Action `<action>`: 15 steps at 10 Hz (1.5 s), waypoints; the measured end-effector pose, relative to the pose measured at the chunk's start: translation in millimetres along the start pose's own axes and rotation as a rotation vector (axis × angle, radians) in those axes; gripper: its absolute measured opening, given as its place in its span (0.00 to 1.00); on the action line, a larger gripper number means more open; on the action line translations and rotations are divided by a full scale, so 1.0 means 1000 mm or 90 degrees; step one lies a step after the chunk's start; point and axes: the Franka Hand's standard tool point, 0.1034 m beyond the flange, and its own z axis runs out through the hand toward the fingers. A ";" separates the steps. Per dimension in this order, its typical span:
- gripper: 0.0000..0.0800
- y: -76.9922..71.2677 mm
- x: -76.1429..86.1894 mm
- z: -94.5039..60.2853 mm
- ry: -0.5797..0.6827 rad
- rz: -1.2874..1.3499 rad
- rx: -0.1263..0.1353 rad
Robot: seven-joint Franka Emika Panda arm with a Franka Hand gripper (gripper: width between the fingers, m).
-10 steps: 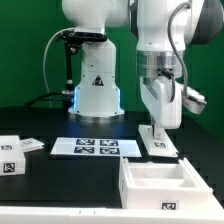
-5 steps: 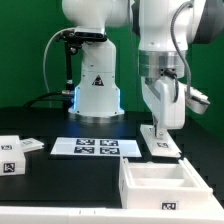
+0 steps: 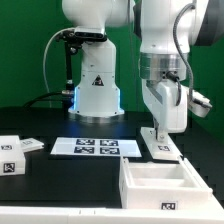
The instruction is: Assemble cabinet
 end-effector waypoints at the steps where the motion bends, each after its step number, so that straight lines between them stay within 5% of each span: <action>1: 0.08 0.001 -0.001 0.001 0.001 -0.002 -0.002; 15: 0.08 -0.029 -0.001 0.006 0.015 -0.005 0.014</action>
Offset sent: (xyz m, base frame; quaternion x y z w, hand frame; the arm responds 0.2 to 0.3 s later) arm 0.0127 0.0027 -0.0033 -0.0005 0.0108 0.0015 0.9999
